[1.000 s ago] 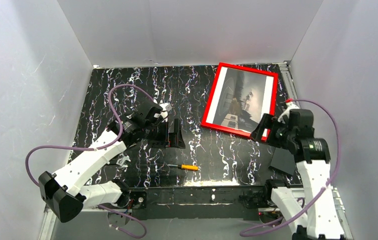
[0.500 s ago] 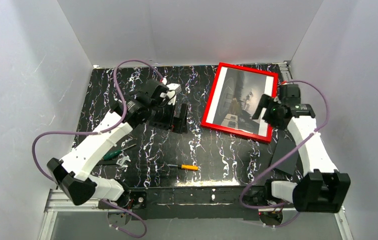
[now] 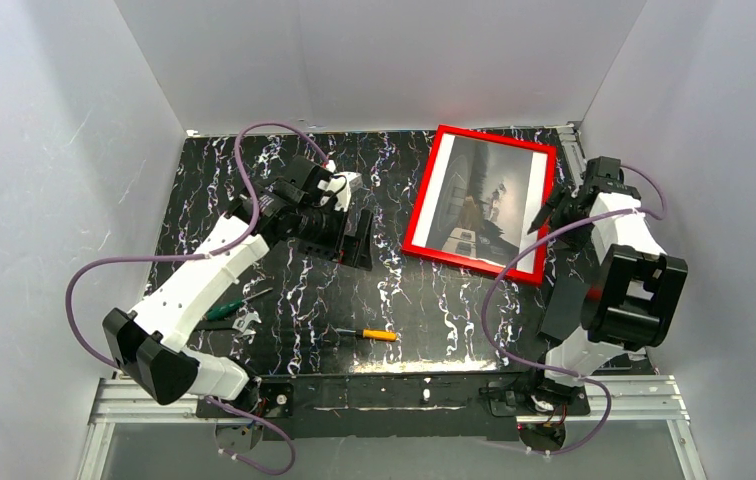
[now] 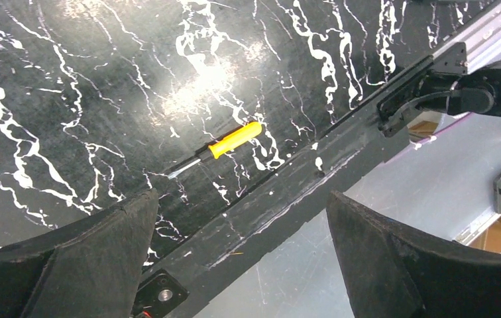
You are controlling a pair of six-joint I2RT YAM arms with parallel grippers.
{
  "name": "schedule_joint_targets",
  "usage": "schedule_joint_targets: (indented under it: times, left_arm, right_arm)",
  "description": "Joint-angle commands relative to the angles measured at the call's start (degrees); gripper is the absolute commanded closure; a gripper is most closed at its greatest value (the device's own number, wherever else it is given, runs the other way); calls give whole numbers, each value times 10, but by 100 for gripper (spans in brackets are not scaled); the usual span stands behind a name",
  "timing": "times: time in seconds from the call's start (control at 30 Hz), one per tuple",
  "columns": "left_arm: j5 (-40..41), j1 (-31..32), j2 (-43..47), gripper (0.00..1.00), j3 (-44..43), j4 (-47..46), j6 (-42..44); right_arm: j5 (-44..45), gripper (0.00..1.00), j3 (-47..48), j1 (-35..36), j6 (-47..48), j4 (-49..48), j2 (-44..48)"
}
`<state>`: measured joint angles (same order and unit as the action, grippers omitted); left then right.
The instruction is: Take the photo out of the frame
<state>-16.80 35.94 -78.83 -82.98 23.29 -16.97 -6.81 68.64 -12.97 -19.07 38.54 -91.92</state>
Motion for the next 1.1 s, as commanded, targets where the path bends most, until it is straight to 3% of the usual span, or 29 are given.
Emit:
schedule_joint_targets:
  times: [0.0,0.33,0.5,0.77,1.07]
  left_arm:
    - [-56,-1,3,0,4,34,7]
    - [-170,-63,-32,0,27,-26,-70]
    - [-179,-72,-40,0,31,-30,-73]
    - [-195,-72,-63,0,35,-41,-82]
    - [-212,-67,-89,0,41,-55,-87]
  right_arm:
    - [-13,24,6,-28,23,-21,-22]
    - [-82,36,-64,-40,21,-111,-58]
    - [-98,50,-74,-43,20,-126,-75]
    - [-98,55,-103,-43,24,-150,-54]
    - [-106,80,-139,-43,26,-143,25]
